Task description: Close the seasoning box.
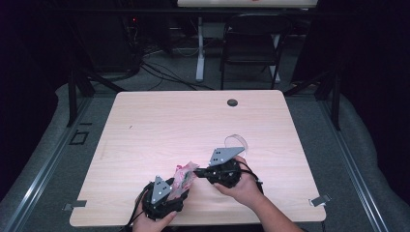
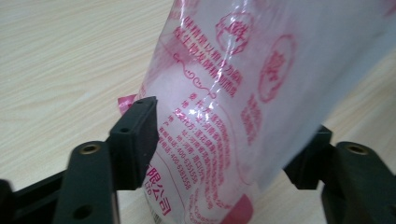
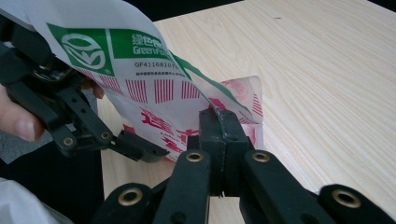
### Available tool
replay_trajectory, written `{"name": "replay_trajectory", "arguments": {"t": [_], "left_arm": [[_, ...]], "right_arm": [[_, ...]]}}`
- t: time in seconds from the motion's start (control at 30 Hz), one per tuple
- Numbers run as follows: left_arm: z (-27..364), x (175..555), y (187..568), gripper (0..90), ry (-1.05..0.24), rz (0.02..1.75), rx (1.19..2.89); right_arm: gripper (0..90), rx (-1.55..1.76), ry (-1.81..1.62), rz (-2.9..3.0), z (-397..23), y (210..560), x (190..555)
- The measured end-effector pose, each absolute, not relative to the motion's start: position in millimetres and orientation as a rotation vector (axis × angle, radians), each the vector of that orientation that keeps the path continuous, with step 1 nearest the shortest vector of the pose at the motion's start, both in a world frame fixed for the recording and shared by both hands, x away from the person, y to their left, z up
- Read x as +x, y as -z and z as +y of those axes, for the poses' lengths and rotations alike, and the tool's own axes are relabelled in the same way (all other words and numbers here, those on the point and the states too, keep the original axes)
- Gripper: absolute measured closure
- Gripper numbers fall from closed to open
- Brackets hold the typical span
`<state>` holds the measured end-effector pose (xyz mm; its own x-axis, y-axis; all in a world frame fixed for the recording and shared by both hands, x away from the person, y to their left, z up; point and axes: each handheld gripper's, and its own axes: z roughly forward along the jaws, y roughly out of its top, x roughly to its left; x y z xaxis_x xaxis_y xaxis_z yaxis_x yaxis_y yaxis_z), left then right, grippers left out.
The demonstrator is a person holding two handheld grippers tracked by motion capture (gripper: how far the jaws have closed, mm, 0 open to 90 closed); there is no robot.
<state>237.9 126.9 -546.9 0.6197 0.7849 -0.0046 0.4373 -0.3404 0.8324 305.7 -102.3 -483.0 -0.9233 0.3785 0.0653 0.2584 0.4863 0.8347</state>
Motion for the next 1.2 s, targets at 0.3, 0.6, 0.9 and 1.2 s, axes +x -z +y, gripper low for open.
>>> {"name": "replay_trajectory", "arguments": {"t": [0.3, 0.6, 0.9, 1.2], "left_arm": [[131.0, 245.5, 562.4, 27.9, -0.475, 1.034, 1.973], [130.5, 248.4, 572.3, 21.9, -0.471, 1.066, 1.954], [129.4, 253.6, 580.9, 21.0, -0.425, 1.1, 1.983], [124.6, 256.7, 591.0, 21.4, -0.419, 1.118, 2.053]], "right_arm": [[90.0, 0.552, -1.416, 2.601, -103.9, 483.7, 305.6], [90.0, 0.553, -1.43, 2.597, -104.1, 484.7, 304.7], [90.0, 0.55, -1.428, 2.597, -104.7, 485.4, 304.6], [90.0, 0.544, -1.43, 2.595, -104.7, 485.4, 304.0]]}}
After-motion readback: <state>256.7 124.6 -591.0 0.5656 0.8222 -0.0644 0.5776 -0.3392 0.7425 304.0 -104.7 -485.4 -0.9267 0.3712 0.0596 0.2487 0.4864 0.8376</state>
